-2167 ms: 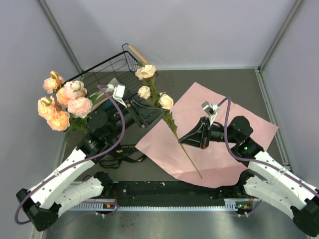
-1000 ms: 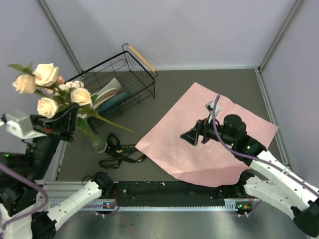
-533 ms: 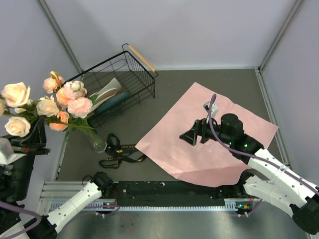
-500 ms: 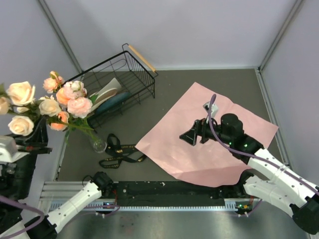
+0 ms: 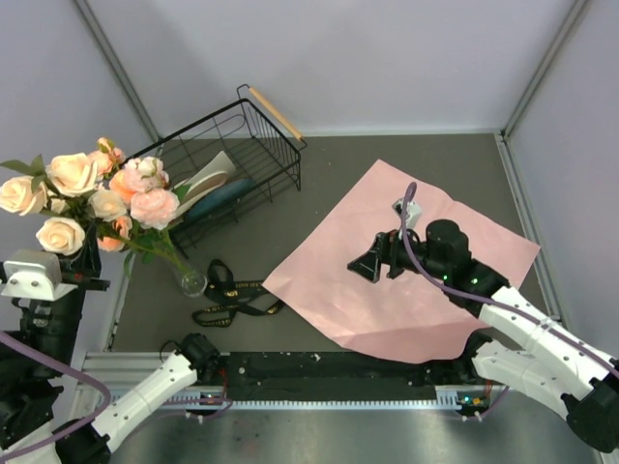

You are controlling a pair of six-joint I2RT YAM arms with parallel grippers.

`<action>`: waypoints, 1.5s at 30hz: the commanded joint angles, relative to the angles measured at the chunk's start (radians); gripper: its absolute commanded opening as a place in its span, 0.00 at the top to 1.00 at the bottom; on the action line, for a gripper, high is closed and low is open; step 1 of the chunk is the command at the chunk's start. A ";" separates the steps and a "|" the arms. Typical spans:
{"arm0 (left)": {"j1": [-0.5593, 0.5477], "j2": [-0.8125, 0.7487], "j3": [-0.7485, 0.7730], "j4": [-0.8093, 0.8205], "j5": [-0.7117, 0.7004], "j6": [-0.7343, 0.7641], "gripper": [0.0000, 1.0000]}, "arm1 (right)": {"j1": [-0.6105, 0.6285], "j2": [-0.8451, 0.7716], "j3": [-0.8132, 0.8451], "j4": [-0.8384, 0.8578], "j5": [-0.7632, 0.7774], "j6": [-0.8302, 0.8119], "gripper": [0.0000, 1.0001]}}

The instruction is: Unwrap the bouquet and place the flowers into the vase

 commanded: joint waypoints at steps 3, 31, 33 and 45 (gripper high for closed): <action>0.004 -0.011 0.004 0.106 0.015 0.017 1.00 | -0.006 0.014 0.042 0.054 -0.016 -0.004 0.14; 0.004 0.035 0.067 0.054 0.029 0.057 1.00 | -0.020 0.016 0.036 0.056 -0.036 0.001 0.14; 0.004 0.031 0.047 0.054 0.043 0.043 1.00 | -0.019 0.017 0.036 0.056 -0.038 0.002 0.14; 0.004 0.046 -0.041 0.050 0.098 0.026 1.00 | -0.029 -0.001 0.025 0.045 -0.039 0.007 0.14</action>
